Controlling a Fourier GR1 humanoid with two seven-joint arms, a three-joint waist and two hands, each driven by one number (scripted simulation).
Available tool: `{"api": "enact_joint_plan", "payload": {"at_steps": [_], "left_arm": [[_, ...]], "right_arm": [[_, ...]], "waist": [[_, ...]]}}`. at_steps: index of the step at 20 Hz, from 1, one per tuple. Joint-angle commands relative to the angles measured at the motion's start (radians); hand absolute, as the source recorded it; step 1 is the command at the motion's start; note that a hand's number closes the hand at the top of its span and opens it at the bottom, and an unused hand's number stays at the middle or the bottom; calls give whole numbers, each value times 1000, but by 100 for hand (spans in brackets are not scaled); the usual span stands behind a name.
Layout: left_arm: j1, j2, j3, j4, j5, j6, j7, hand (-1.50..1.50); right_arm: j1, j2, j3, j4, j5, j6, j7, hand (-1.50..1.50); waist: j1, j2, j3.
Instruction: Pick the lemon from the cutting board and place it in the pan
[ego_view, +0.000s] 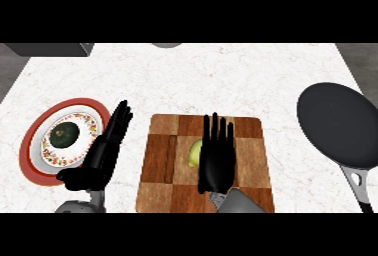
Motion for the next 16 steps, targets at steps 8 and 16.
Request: {"api": "enact_joint_plan", "payload": {"at_steps": [8, 16], "left_arm": [[49, -4, -10, -74, -19, -18, 19, 0], [55, -12, -5, -125, -15, -13, 80, 0]], "right_arm": [[-82, 0, -18, 189, -45, 52, -49, 150], [-108, -29, 47, 202, 22, -6, 5, 150]], "waist": [[-1, 3, 1], [-2, 1, 1]]}}
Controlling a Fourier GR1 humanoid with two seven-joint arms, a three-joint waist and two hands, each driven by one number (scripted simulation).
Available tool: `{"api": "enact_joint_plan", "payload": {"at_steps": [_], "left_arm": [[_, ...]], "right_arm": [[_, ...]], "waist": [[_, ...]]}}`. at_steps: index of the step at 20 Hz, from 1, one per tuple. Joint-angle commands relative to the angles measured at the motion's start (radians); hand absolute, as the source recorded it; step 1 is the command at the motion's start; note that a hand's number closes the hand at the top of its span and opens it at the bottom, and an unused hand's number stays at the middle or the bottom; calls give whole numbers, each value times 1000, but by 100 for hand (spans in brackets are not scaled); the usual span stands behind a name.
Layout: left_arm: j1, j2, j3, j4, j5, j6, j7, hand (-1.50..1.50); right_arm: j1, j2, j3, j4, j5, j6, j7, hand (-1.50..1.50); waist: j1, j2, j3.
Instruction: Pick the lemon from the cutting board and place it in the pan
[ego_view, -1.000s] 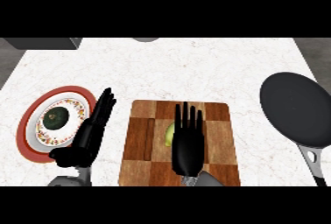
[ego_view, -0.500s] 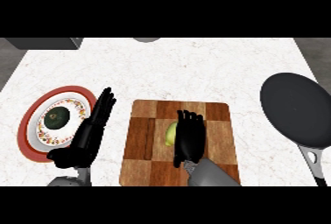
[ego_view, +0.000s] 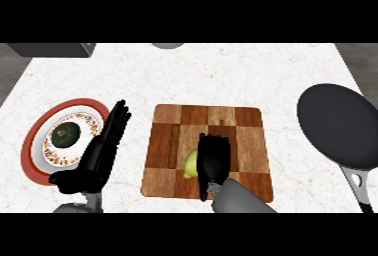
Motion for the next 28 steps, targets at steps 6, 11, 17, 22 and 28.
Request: {"api": "enact_joint_plan", "payload": {"at_steps": [6, 11, 17, 22, 28], "left_arm": [[13, 28, 37, 12, 10, -25, -19, 0], [5, -4, 12, 27, -3, -16, -31, 0], [38, 8, 5, -11, -1, -31, -21, 0], [47, -16, 0, -6, -24, -1, -39, 0], [-10, -4, 15, -16, -18, -9, 26, 0]], "right_arm": [[-25, -27, 55, -72, 308, -53, 146, 150], [-8, -47, -147, -154, 214, -59, 113, 150], [-68, -46, -365, -189, 133, -67, 133, 150], [-98, -63, -473, -289, 162, -82, 133, 150], [-20, -54, -591, -326, 177, -200, 106, 150]], "waist": [[-13, 6, -1], [-17, 10, -1], [-9, 10, 0], [-9, 9, -1], [-11, 11, 0]]}}
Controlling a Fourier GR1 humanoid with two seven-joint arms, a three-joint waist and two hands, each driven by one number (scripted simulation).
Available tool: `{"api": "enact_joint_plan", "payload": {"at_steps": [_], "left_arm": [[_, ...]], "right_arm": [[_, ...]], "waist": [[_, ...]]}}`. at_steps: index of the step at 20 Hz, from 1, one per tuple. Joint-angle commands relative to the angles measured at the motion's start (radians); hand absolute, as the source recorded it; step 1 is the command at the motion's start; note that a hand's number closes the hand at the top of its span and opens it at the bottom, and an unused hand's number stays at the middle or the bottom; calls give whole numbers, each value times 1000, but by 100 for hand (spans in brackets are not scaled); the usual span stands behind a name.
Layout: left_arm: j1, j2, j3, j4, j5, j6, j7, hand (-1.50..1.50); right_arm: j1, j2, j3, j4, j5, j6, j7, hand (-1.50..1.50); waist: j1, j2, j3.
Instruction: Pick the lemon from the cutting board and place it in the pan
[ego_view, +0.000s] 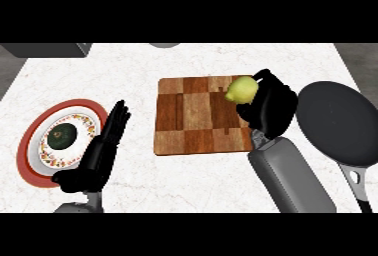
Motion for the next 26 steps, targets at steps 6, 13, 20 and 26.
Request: {"api": "enact_joint_plan", "payload": {"at_steps": [6, 13, 20, 26], "left_arm": [[-19, -31, -6, 31, -20, 24, 2, 0], [10, -23, -11, 22, -17, -3, -16, 0], [-67, -20, 19, 33, -12, -2, 37, 0], [19, -17, -27, -87, -18, -16, 74, 0]], "right_arm": [[167, -86, -231, -103, -128, -213, -82, 150], [195, -241, -372, 142, -125, -373, -270, 150], [106, -281, -506, 368, -235, -639, -426, 150], [19, -444, -617, 626, -512, -650, -724, 150]], "waist": [[-12, 3, 1], [6, 5, 1], [16, 8, 2], [33, 8, 4]]}}
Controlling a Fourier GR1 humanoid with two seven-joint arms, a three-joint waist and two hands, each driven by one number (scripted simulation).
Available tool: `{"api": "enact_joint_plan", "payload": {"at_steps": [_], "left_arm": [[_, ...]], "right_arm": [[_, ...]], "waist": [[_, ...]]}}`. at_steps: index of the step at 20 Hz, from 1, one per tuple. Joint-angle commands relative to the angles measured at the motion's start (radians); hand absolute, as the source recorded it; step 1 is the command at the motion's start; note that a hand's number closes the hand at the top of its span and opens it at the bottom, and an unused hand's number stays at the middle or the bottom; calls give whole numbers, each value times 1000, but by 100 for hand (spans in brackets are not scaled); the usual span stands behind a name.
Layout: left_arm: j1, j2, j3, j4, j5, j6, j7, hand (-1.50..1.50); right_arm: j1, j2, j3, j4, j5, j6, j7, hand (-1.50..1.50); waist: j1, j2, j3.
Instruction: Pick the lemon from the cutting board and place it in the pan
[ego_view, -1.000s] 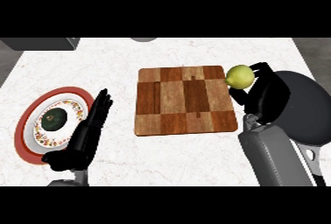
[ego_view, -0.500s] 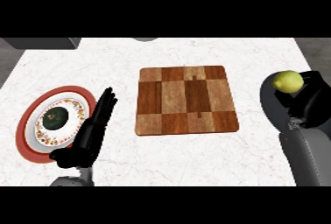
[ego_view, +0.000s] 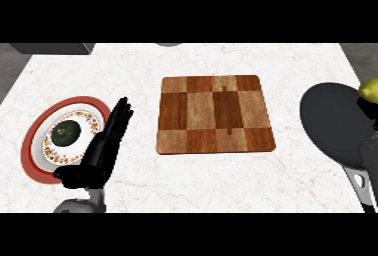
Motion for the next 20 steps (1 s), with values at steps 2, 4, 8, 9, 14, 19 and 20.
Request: {"api": "enact_joint_plan", "payload": {"at_steps": [2, 4, 8, 9, 14, 19, 20], "left_arm": [[15, -20, -5, 59, -1, -10, -59, 0], [-18, -14, -3, -6, 9, -7, 11, 0], [4, -15, -24, 24, -15, -14, -45, 0], [-12, -37, -28, 30, -27, 16, -22, 0], [43, -12, -34, 18, -15, -27, -69, 0], [-37, -2, 10, 28, 0, -20, -15, 0], [-25, 2, 23, 13, -1, -7, -7, 0]], "right_arm": [[-83, -98, -88, 218, -209, -51, -246, 150], [-76, -72, -95, 240, -273, 129, -210, 150], [-123, -116, -74, 384, -265, 398, -190, -150], [-136, -127, -109, 398, -322, 443, -248, -150], [-165, -94, -200, 519, -417, 414, -467, -150], [-168, -64, -323, 447, -545, 312, -685, -150], [-153, -63, -342, 448, -566, 305, -733, -150]], "waist": [[8, 5, 1], [12, 5, 3], [28, 11, 1], [25, 13, 4], [32, 12, 3], [12, 11, 5], [11, 7, 4]]}}
